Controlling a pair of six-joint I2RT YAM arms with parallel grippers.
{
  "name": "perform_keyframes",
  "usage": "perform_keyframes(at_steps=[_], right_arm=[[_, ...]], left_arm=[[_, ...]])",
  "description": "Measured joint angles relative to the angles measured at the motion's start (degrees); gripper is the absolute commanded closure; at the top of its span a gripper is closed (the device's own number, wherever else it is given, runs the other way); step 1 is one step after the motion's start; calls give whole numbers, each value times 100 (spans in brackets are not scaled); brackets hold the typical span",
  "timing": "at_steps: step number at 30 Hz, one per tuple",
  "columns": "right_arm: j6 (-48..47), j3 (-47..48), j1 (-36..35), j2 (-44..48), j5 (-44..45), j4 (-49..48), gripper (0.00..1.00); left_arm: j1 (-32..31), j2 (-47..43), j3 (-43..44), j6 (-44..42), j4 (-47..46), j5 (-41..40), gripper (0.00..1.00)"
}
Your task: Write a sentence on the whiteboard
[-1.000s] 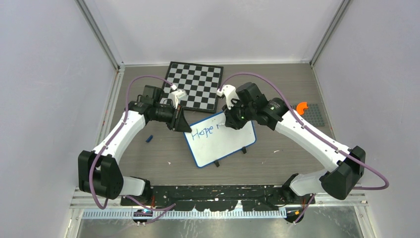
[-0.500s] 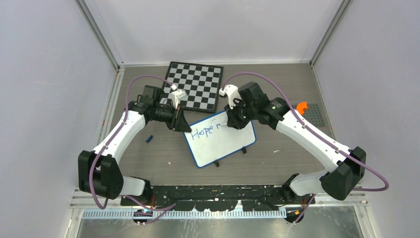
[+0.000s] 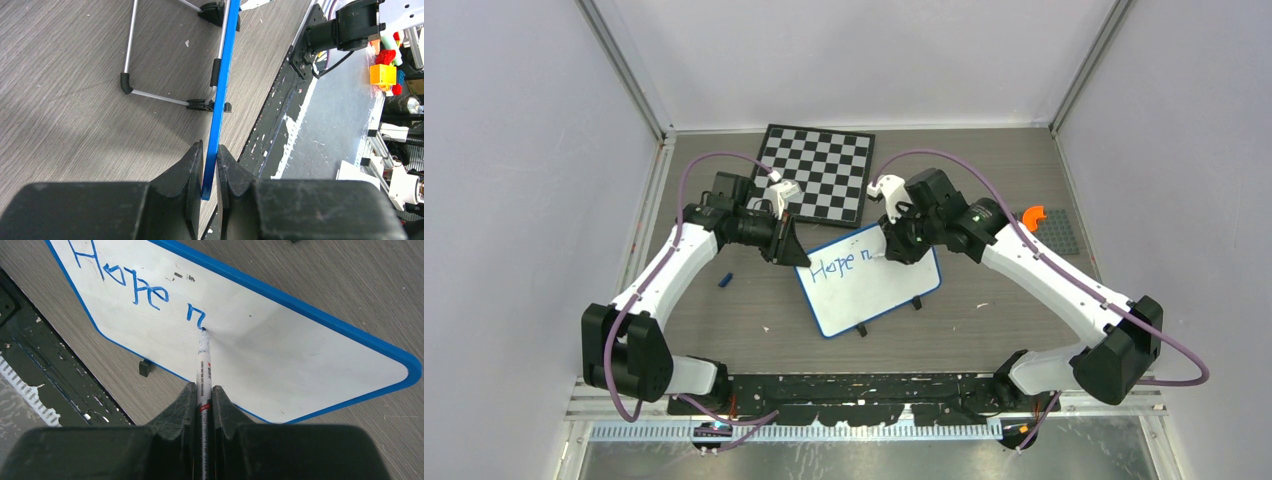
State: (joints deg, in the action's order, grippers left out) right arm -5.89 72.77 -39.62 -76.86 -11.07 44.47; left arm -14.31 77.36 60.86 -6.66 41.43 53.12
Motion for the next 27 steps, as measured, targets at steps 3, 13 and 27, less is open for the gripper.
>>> perform_keyframes(at_steps=[3,13,27], right_arm=[[-4,33,0,0,31,0,100],[-63,85,109,2,114,98,100],[-131,385,160,-7,133,98,100]], left_arm=[[0,0,-2,0,0,0,84],[0,0,-2,2,0,-2,84],[-9,2,-2,4,0,2,84]])
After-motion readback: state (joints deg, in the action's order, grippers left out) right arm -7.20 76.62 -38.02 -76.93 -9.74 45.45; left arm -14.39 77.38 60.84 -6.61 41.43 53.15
